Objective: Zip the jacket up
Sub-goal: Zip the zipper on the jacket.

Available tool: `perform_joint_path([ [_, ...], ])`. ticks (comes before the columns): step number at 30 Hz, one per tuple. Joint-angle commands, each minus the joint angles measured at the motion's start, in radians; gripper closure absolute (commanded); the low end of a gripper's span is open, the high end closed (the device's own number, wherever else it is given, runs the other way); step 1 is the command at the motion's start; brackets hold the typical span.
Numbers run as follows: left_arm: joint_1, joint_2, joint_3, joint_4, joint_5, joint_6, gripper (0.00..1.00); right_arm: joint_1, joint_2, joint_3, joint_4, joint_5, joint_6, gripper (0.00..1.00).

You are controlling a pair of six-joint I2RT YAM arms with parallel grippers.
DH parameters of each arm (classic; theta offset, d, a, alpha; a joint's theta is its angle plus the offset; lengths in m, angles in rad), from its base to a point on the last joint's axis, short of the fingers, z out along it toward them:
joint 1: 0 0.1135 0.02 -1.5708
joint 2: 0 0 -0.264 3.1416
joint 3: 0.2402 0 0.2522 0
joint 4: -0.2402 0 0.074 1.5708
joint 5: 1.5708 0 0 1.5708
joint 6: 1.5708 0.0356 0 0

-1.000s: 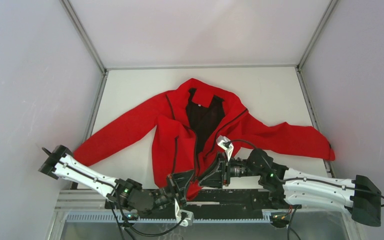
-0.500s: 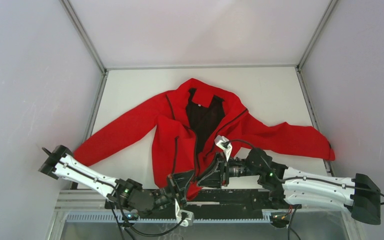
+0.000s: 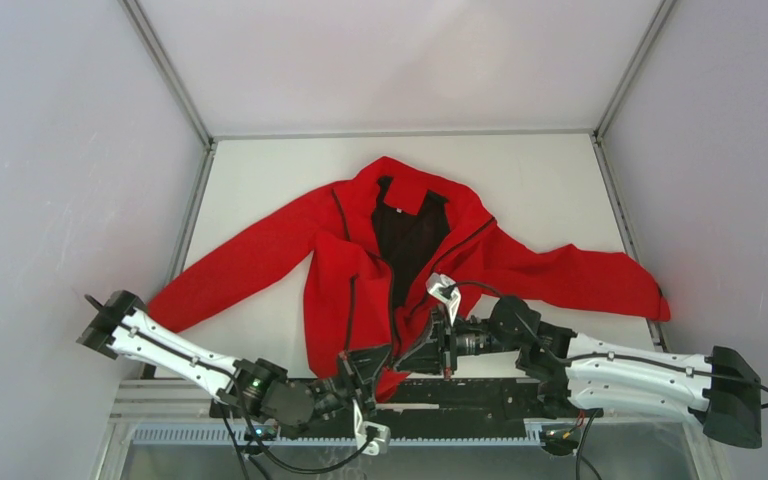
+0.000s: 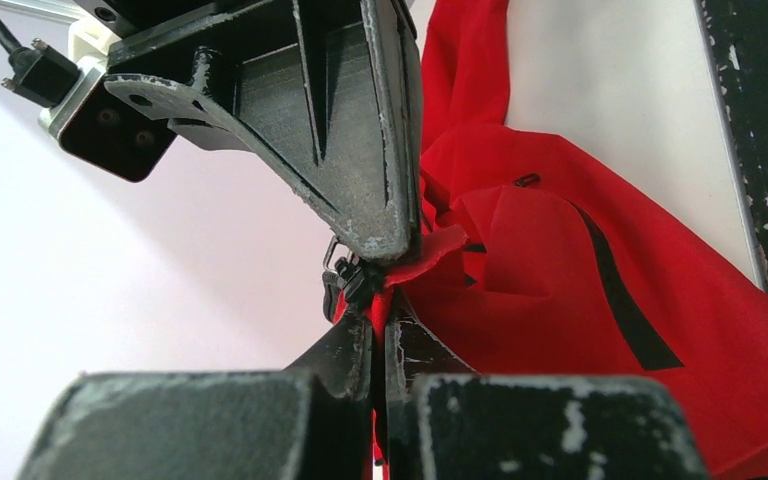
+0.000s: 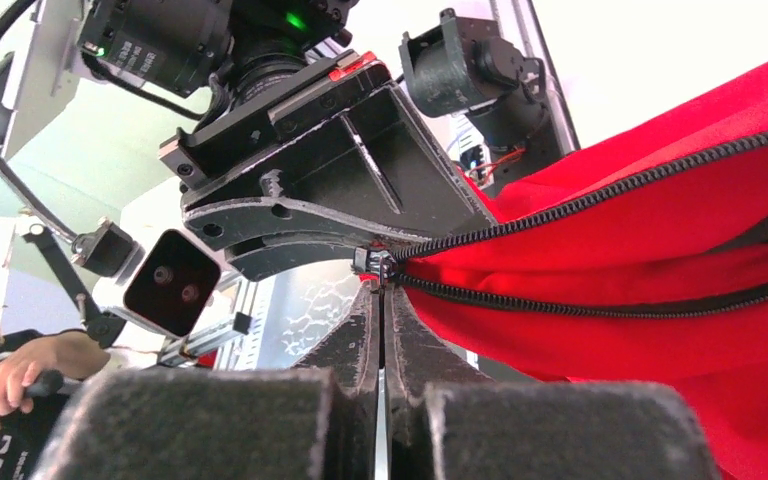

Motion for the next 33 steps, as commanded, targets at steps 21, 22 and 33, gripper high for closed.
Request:
perform_joint_path([
  [21,-0.169,0.081,0.173,-0.012,-0.05,0.022,1.0,0.086,-0.046,0.146,-0.489,0.667,-0.25,1.0],
  [22,-0.173,0.085,0.178,-0.012,-0.051,0.023,1.0,0.091,-0.043,0.147,-0.494,0.693,-0.253,1.0],
  [33,-0.215,0.125,0.212,0.047,-0.053,0.07,1.0,0.138,0.05,0.17,-0.544,1.033,-0.28,1.0],
])
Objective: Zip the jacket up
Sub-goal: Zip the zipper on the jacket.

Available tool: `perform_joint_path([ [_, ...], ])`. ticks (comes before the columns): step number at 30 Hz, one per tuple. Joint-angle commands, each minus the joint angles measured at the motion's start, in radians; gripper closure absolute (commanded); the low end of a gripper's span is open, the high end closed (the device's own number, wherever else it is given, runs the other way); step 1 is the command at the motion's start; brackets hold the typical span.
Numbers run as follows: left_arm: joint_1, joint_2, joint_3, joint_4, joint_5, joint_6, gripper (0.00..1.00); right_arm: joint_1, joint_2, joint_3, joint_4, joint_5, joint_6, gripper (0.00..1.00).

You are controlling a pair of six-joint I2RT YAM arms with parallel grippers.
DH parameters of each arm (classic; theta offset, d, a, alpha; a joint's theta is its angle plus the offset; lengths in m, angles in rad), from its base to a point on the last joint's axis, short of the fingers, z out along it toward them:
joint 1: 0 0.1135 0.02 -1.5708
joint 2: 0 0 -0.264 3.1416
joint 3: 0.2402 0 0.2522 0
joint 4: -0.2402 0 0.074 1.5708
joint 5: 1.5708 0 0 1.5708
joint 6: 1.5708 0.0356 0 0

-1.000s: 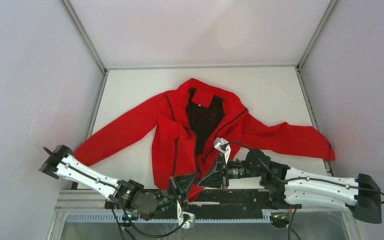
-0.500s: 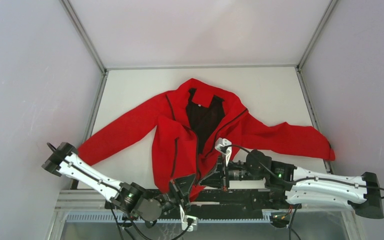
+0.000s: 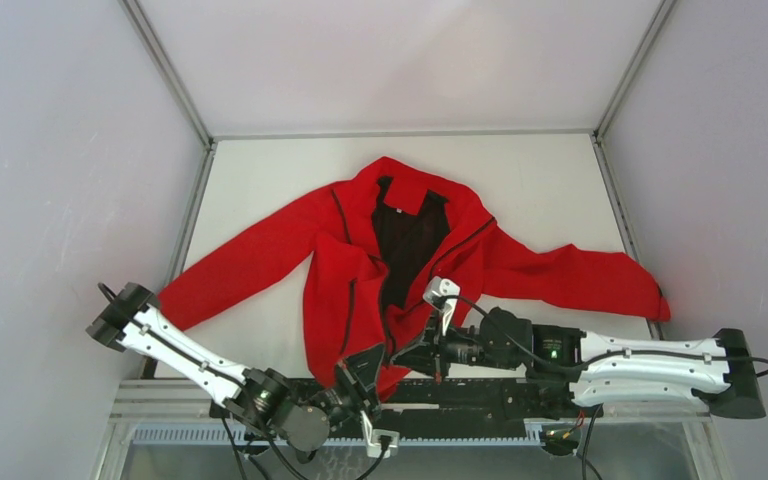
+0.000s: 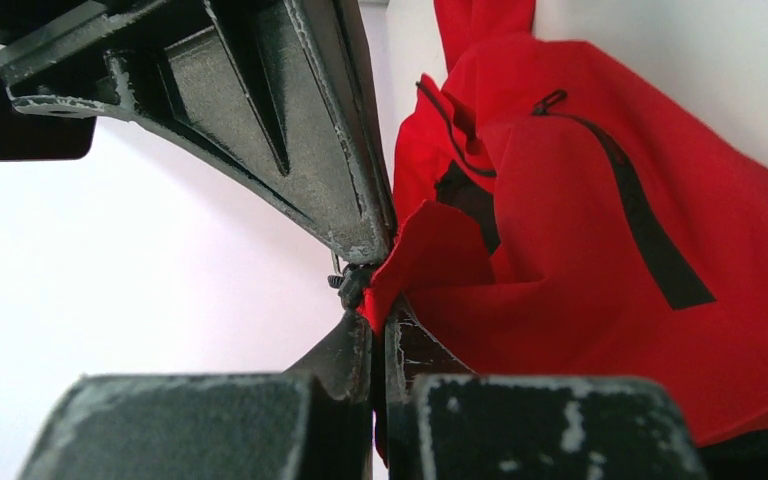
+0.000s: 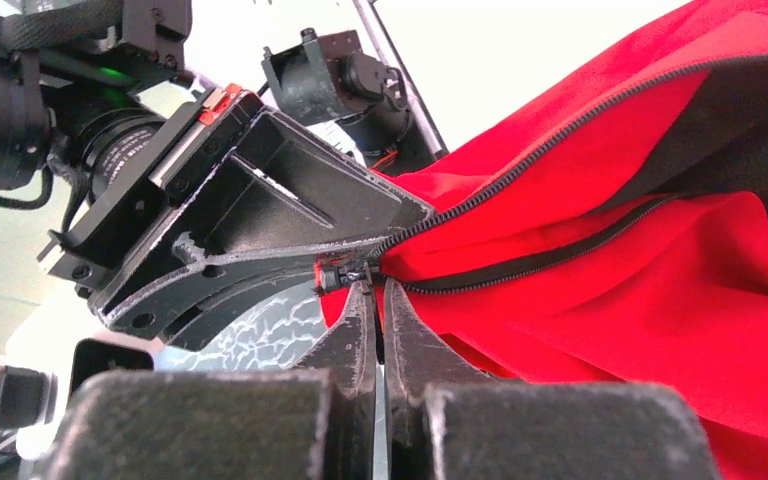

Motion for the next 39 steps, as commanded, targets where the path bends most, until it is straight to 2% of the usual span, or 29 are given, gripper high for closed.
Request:
perform_joint_path([
  [1,-0.103,0.005,0.129,0.182,0.186,0.059,1.0,-0.056,0.075,0.003,-0.146,0.587,-0.106,1.0],
  [4,-0.115,0.016,0.133,0.194,0.171,0.066,1.0,-0.059,0.113,0.008,-0.164,0.69,-0.109,1.0],
  [7,-0.129,0.027,0.138,0.202,0.16,0.068,1.0,-0.087,0.147,0.008,-0.176,0.73,-0.099,1.0],
  [16,-0.193,0.055,0.165,0.25,0.144,0.11,1.0,-0.209,0.22,0.008,-0.149,0.735,-0.087,1.0],
  [25,-0.215,0.056,0.143,0.275,0.104,0.09,1.0,-0.275,0.136,0.006,-0.182,0.715,-0.086,1.0],
  [28,-0.215,0.039,0.107,0.323,0.08,0.078,1.0,-0.342,0.102,0.002,-0.187,0.659,-0.094,1.0],
  [34,-0.223,0.02,0.027,0.414,0.001,0.015,1.0,-0.498,0.066,0.033,-0.195,0.641,-0.151,1.0],
  [39,-0.221,-0.061,-0.085,0.52,-0.057,-0.118,1.0,-0.631,0.052,0.096,-0.222,0.609,-0.197,1.0],
])
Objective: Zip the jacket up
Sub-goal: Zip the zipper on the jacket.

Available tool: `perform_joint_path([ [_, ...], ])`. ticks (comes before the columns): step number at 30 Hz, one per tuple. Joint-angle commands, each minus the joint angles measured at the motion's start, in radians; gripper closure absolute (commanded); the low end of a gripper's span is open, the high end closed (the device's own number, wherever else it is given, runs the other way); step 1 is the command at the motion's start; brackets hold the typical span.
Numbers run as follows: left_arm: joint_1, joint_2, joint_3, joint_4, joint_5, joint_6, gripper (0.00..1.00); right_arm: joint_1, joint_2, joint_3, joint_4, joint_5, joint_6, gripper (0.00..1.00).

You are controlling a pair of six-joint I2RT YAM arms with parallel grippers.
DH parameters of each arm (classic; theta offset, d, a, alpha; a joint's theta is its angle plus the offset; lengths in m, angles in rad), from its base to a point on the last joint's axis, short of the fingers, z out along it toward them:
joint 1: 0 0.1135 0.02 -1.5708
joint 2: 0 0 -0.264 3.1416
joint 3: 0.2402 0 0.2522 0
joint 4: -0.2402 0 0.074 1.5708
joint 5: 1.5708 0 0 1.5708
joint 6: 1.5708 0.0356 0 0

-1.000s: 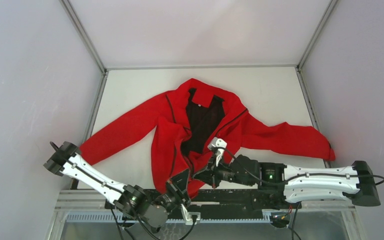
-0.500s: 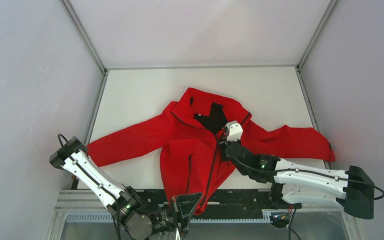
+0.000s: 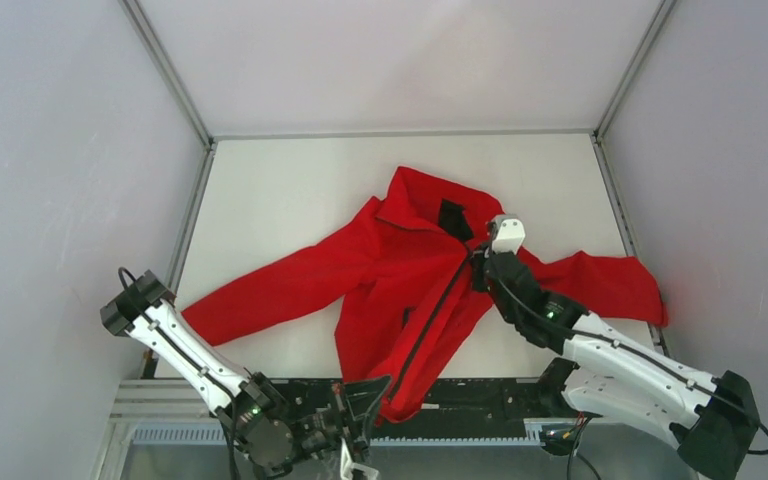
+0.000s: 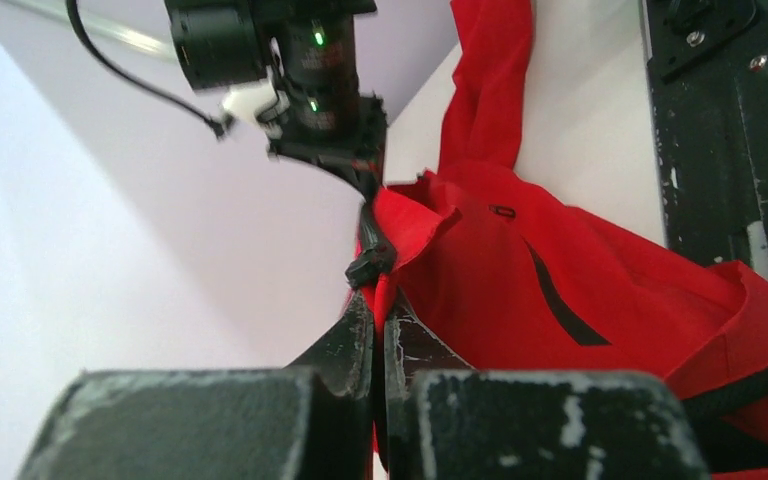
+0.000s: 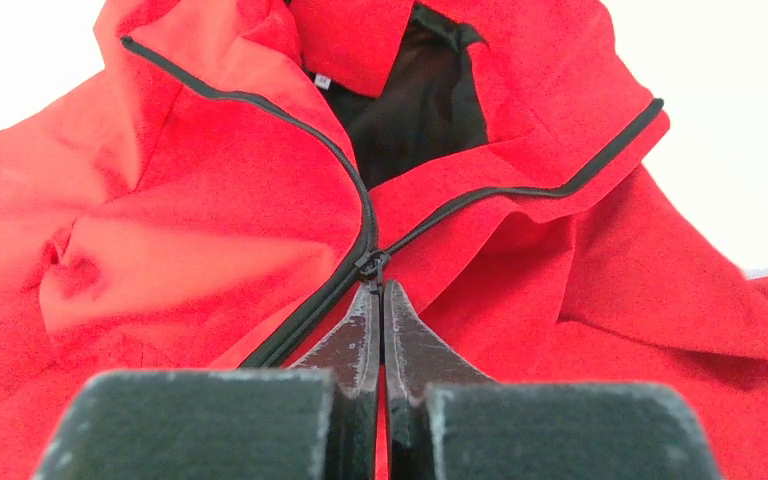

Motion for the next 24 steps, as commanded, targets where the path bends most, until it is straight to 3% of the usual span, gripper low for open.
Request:
perform_joint_path([
  [1,-0.02,-0.119,-0.1,0.198,-0.035,-0.16,1.0,-0.121,-0.032,0.093,-0.02,0.052,-0.085,1.0],
  [7,0.007,-0.271,-0.204,0.226,-0.097,-0.285,1.0,-0.238,-0.07,0.16,-0.056,0.009,-0.126,1.0],
  [12,0.116,-0.384,-0.229,0.206,-0.179,-0.392,1.0,-0.308,-0.084,0.211,-0.099,-0.021,-0.138,1.0],
  [22,0.519,-0.772,-0.086,-0.361,-0.159,-0.871,1.0,-0.417,-0.077,0.341,-0.163,-0.061,-0.144,1.0],
  [24,0.539,-0.811,-0.069,-0.343,-0.237,-0.864,1.0,-0.446,-0.07,0.367,-0.182,-0.066,-0.148,1.0],
])
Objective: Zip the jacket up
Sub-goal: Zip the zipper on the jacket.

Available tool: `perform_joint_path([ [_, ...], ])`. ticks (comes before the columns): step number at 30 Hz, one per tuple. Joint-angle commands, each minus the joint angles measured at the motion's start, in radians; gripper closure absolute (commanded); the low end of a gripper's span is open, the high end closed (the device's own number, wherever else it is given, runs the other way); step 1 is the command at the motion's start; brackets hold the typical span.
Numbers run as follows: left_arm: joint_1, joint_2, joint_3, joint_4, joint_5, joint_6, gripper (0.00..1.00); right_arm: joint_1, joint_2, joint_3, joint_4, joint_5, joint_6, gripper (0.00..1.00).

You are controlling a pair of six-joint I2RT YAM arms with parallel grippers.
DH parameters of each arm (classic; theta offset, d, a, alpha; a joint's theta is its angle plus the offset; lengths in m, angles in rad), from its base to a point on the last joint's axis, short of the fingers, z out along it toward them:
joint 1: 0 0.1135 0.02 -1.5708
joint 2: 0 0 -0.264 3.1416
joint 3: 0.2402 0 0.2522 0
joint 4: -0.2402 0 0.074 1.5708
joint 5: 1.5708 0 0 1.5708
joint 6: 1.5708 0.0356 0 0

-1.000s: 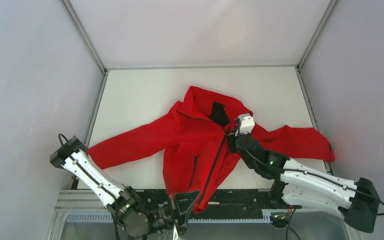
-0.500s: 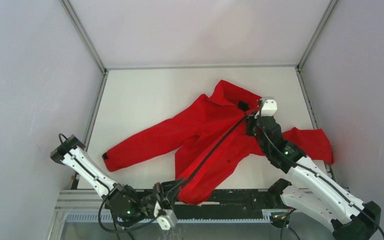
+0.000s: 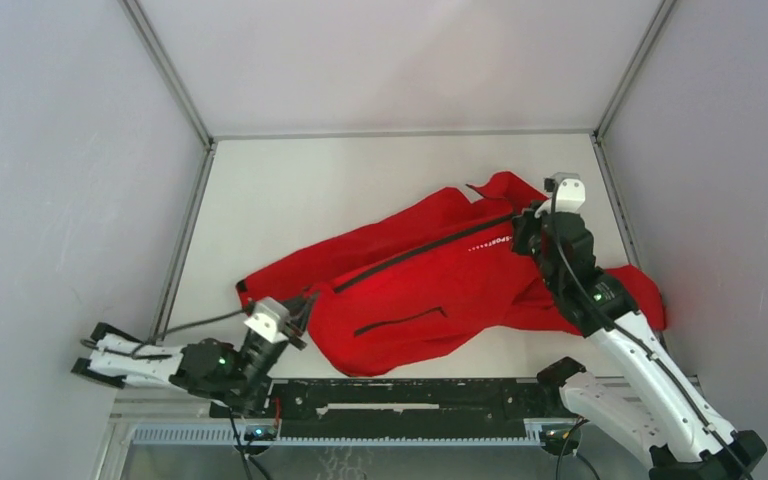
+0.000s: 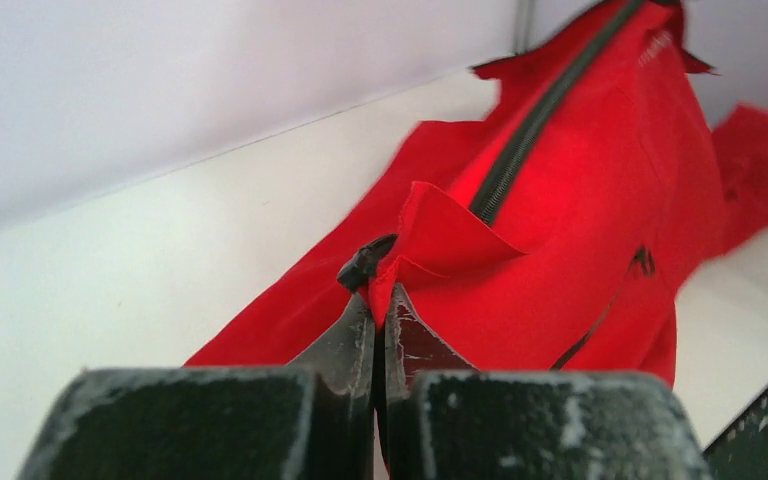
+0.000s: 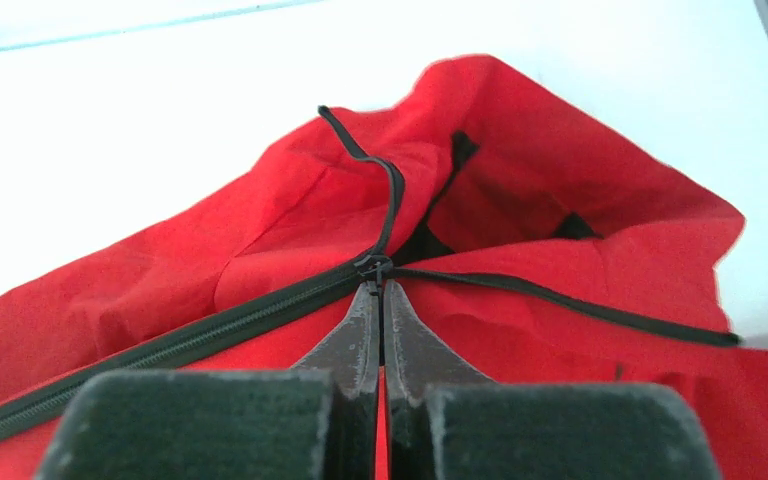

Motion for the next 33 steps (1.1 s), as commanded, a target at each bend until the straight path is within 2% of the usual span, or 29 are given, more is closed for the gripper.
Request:
perform_joint_path([
  [1,0.069,-0.092,0.124,-0.136,-0.153,-0.144,1.0,-0.092,-0.003,0.097,0.018,0.098,-0.049,1.0],
  [4,0.097,-0.11,0.18,-0.148,-0.25,-0.123,1.0,-0.147,0.003,0.128,0.003,0.071,-0.051,1.0],
  [8,0.102,-0.115,0.268,-0.178,-0.277,-0.125,1.0,-0.219,0.025,0.188,-0.042,0.027,-0.046,1.0],
  [10,0.102,-0.112,0.322,-0.245,-0.29,-0.141,1.0,-0.253,0.023,0.205,-0.053,0.009,-0.045,1.0],
  [13,0.102,-0.113,0.391,-0.283,-0.262,-0.165,1.0,-0.321,0.036,0.233,-0.079,-0.043,-0.037,1.0],
  [15,0.102,-0.099,0.412,-0.257,-0.228,-0.128,1.0,-0.361,0.041,0.238,-0.089,-0.076,-0.028,1.0],
  [22,0.132,0.079,0.454,-0.262,-0.101,-0.15,1.0,-0.379,0.057,0.236,-0.099,-0.13,0.012,1.0],
  [24,0.238,0.135,0.465,-0.332,0.039,-0.262,1.0,-0.379,0.054,0.231,-0.098,-0.151,0.027,1.0],
  [25,0.343,0.182,0.479,-0.391,0.157,-0.342,1.0,-0.378,0.055,0.228,-0.098,-0.159,0.033,1.0],
  [27,0.7,0.299,0.509,-0.501,0.461,-0.515,1.0,-0.374,0.055,0.225,-0.1,-0.17,0.036,1.0],
  [28,0.862,0.337,0.498,-0.488,0.629,-0.57,1.0,-0.372,0.052,0.223,-0.103,-0.171,0.037,1.0],
  [30,1.087,0.376,0.48,-0.409,0.86,-0.652,1.0,-0.37,0.047,0.216,-0.106,-0.175,0.03,1.0],
  [33,1.288,0.4,0.511,-0.391,0.9,-0.665,1.0,-0.382,0.043,0.209,-0.112,-0.159,0.01,1.0],
])
